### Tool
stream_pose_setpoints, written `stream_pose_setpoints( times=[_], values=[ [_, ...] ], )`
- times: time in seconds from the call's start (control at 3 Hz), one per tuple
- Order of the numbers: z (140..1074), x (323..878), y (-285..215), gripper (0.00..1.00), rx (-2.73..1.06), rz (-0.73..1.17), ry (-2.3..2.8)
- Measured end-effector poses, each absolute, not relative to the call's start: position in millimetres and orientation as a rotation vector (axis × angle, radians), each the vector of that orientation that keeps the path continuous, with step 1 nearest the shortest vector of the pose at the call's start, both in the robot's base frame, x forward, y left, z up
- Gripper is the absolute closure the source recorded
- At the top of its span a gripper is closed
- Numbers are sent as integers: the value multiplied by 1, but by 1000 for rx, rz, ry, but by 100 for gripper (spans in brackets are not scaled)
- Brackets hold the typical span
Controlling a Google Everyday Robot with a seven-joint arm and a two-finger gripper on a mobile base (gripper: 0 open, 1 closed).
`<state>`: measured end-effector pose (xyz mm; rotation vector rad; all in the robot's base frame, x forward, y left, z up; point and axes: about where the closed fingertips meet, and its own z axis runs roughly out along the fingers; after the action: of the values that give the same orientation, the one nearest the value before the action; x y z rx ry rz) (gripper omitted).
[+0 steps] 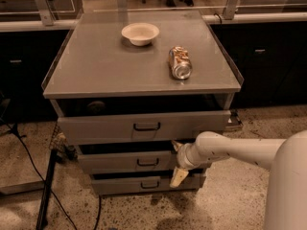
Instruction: Open middle drawer
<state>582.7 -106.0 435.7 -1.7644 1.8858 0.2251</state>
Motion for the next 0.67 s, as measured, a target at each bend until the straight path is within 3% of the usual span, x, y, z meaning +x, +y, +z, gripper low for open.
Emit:
stream_pose_setpoints(
  times=[0.67],
  values=[
    [420,585,-103,0,-1809,263,1917]
  ],
)
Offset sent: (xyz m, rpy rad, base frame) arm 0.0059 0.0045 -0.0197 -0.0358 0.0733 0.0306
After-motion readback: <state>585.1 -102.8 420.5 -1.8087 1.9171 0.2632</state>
